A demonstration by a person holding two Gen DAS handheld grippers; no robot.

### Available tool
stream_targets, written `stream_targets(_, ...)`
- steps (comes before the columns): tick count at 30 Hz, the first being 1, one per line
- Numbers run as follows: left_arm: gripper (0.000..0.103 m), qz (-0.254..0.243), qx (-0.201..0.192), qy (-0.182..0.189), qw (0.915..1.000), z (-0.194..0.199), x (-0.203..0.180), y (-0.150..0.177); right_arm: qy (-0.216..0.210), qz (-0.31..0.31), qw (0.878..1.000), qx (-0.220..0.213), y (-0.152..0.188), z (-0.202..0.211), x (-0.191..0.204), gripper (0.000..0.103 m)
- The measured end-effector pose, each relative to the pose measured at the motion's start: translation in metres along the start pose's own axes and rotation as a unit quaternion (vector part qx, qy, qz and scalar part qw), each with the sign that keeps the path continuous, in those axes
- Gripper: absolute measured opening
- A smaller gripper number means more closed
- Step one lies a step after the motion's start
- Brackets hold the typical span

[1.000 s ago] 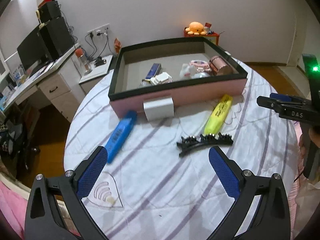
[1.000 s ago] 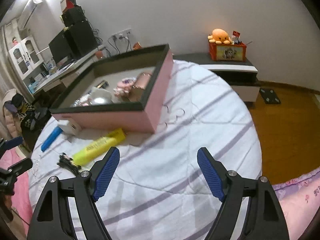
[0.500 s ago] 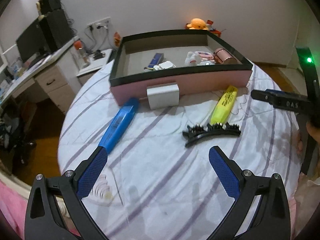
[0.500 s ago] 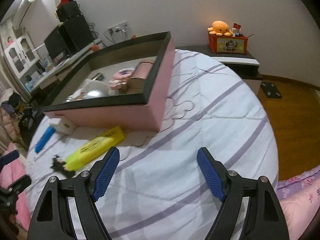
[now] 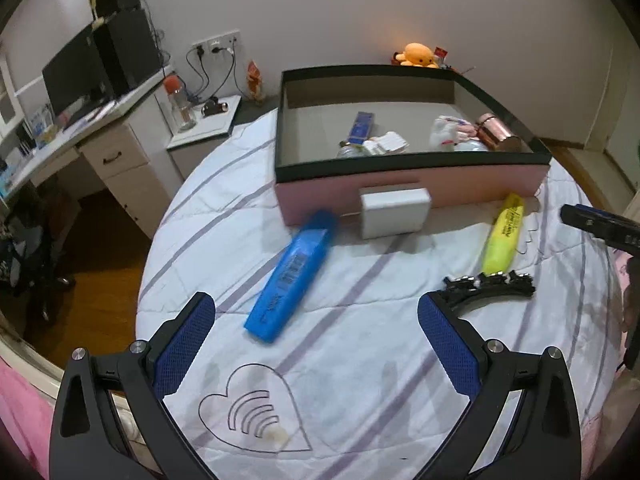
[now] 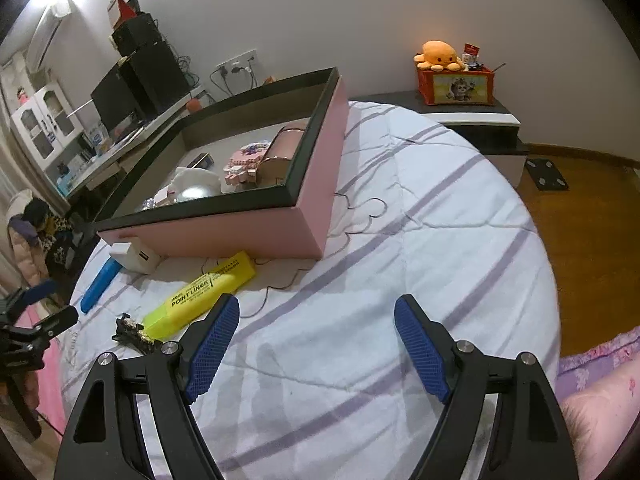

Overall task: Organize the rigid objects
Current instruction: 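Move the left tool to the blue highlighter and close on it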

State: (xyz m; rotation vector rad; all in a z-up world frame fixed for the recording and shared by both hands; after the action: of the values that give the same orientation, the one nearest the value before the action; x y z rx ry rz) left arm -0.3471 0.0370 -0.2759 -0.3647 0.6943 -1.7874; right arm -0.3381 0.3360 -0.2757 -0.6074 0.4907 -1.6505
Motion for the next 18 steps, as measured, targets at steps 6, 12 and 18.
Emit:
stream_targets(6,0.102,0.011,-0.010,0.033,0.9994,-0.009,0.003,-0.009,0.025,-0.003,0.999,-0.019,-0.015,0.021,-0.006,0.081)
stream_targets(12,0.102,-0.020,0.006,0.030,0.9993,-0.016,0.001,-0.013,0.049,0.005,0.998,-0.043,-0.050,0.027,0.003,0.081)
stream_targets(18,0.102,-0.030,-0.002,0.032,0.9990,-0.015,0.011,-0.015,0.069,0.028,0.997,-0.017,-0.078,0.000,0.023,0.065)
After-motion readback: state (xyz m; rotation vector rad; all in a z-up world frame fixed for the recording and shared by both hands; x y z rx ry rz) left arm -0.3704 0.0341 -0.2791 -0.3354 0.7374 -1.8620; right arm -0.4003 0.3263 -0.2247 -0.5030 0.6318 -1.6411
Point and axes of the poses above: each gripper's, at about its wrist camera, not at the fingertips, and z roughly against the way its jaws point, x to its left, y to its underside, the point moved 8 cm from there along -z, roughly the way its jaws point, and after that the axes turned 12 degrees about y, right-handed, at the moved point
